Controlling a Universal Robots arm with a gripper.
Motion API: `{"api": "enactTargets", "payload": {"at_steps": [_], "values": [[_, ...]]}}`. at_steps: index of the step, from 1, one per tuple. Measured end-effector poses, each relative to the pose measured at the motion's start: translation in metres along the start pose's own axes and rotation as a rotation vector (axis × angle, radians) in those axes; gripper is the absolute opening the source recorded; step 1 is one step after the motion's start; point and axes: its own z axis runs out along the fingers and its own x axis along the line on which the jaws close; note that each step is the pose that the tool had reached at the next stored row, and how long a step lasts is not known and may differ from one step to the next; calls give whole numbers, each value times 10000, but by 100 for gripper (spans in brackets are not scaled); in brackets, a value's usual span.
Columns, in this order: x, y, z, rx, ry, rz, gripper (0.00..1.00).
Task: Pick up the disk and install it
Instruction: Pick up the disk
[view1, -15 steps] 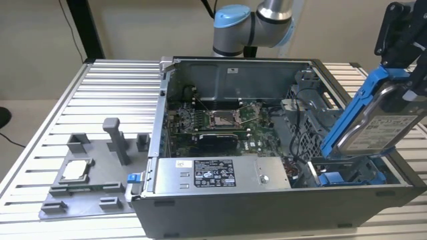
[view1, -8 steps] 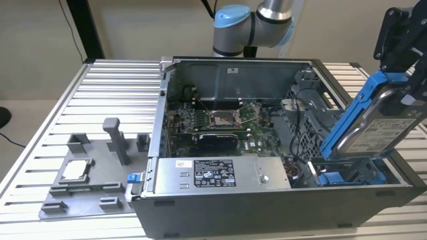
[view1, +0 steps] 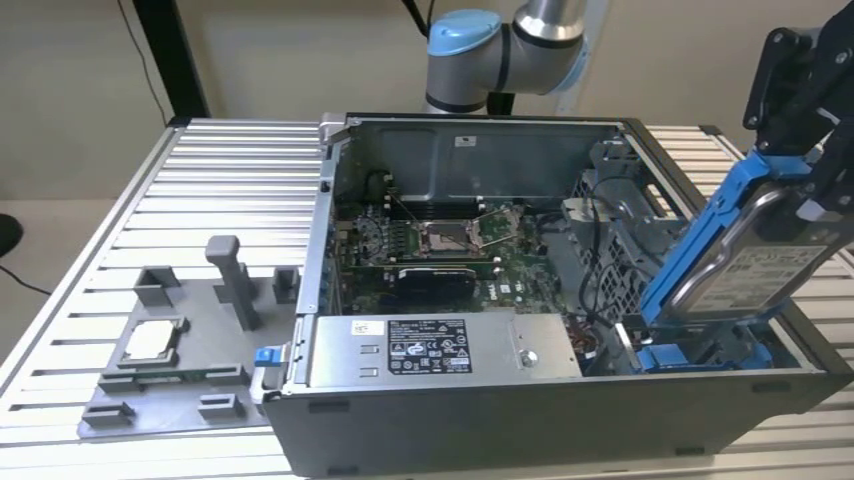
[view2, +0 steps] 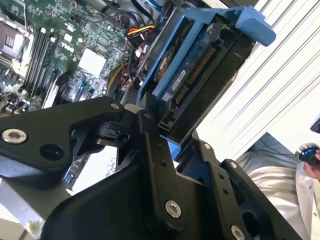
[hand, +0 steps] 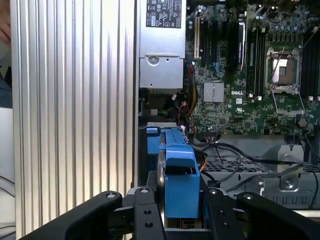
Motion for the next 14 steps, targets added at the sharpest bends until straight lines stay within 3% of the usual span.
{"api": "enactTargets", "payload": {"at_steps": [7, 14], "values": [[19, -10, 114, 0, -9, -2, 0], [20, -32, 165, 1, -65, 18, 0]]}}
